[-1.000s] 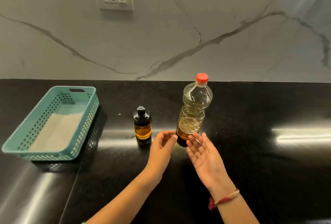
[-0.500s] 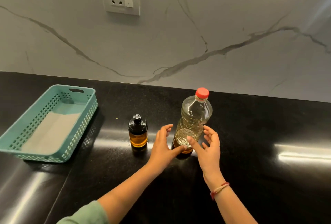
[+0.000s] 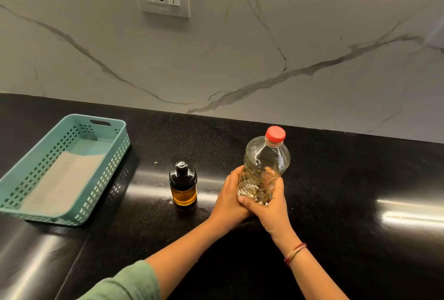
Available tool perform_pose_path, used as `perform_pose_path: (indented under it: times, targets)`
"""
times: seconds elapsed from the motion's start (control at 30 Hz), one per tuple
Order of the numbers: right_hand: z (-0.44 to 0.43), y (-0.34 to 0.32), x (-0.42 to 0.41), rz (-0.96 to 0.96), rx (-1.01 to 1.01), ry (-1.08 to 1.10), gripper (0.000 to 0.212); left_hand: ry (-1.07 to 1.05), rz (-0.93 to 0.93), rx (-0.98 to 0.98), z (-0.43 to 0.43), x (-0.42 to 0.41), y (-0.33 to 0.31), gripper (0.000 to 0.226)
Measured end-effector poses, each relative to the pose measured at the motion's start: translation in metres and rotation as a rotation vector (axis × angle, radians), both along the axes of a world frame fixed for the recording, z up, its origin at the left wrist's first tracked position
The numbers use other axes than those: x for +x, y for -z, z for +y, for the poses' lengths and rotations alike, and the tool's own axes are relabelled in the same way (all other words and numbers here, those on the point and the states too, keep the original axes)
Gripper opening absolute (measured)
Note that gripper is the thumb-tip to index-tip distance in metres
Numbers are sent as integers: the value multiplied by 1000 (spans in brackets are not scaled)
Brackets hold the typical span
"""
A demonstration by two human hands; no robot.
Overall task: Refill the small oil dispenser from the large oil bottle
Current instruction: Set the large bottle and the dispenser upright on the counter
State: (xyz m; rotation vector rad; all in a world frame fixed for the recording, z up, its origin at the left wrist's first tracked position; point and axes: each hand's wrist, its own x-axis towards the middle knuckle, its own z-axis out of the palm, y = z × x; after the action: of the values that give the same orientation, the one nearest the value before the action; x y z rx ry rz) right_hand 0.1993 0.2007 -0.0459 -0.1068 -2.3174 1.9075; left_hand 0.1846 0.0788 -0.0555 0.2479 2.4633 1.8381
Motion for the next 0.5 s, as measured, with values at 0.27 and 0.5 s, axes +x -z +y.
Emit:
perform_pose_path:
  times: [0.27, 0.5]
  targets:
    - [1, 0, -26, 23, 30, -33, 85, -125, 17, 73, 8, -16, 1, 77]
    - [2, -10, -85, 39, 64, -41, 83, -225, 38, 98, 17, -67, -6, 77]
